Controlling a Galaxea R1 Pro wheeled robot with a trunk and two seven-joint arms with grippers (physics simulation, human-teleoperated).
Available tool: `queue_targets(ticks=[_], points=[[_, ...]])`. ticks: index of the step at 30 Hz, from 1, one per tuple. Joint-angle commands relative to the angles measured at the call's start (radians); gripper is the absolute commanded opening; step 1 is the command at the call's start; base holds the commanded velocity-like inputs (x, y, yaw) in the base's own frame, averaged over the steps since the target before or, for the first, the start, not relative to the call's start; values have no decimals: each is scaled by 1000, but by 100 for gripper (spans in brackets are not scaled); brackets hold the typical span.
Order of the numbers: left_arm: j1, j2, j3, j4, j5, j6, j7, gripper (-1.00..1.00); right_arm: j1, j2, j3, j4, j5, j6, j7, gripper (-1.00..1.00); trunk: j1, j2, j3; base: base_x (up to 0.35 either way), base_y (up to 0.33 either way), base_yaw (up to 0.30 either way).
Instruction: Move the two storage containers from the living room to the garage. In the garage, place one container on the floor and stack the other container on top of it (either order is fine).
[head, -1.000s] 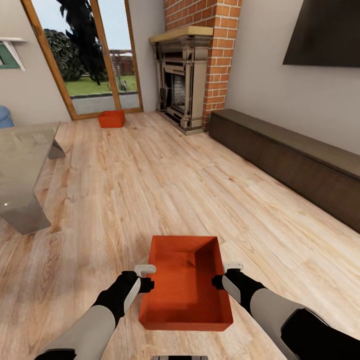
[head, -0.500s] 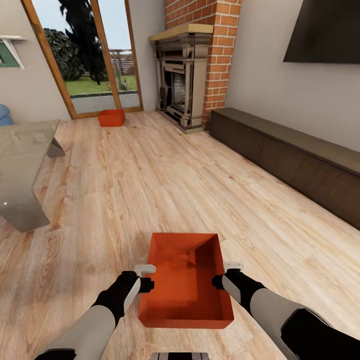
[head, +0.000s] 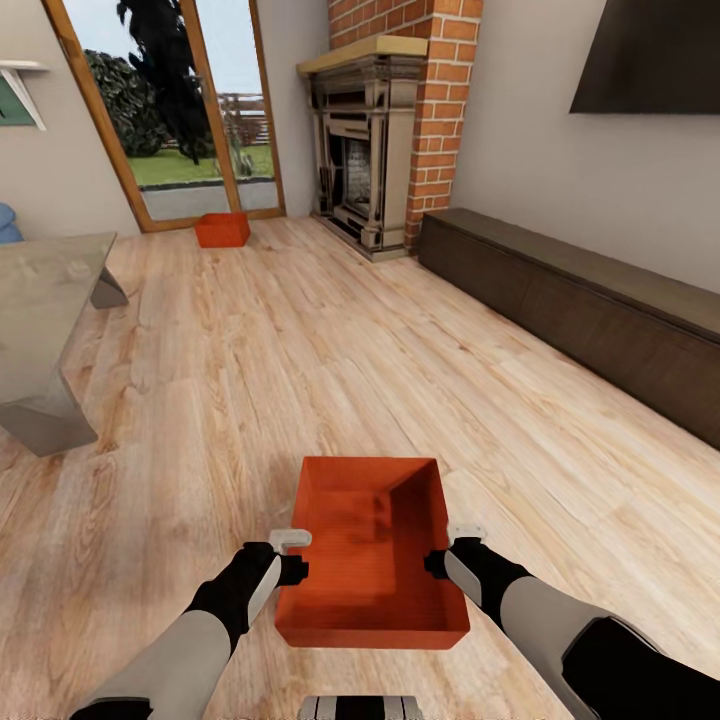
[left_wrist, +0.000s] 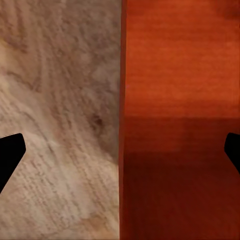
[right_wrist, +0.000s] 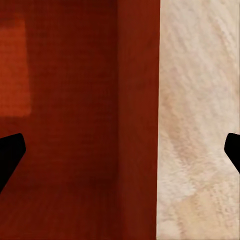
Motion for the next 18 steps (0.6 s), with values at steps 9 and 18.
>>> queue_targets(ticks=[9, 18], points=[[0, -1, 5, -2, -4, 5, 1, 100, 0, -7, 7, -2, -9, 5, -6, 100, 1, -1, -12, 0, 0, 0], [0, -1, 5, -2, -4, 5, 1, 100, 0, -8, 7, -2, -9, 5, -6, 100, 3, -2, -24, 0, 0, 0]])
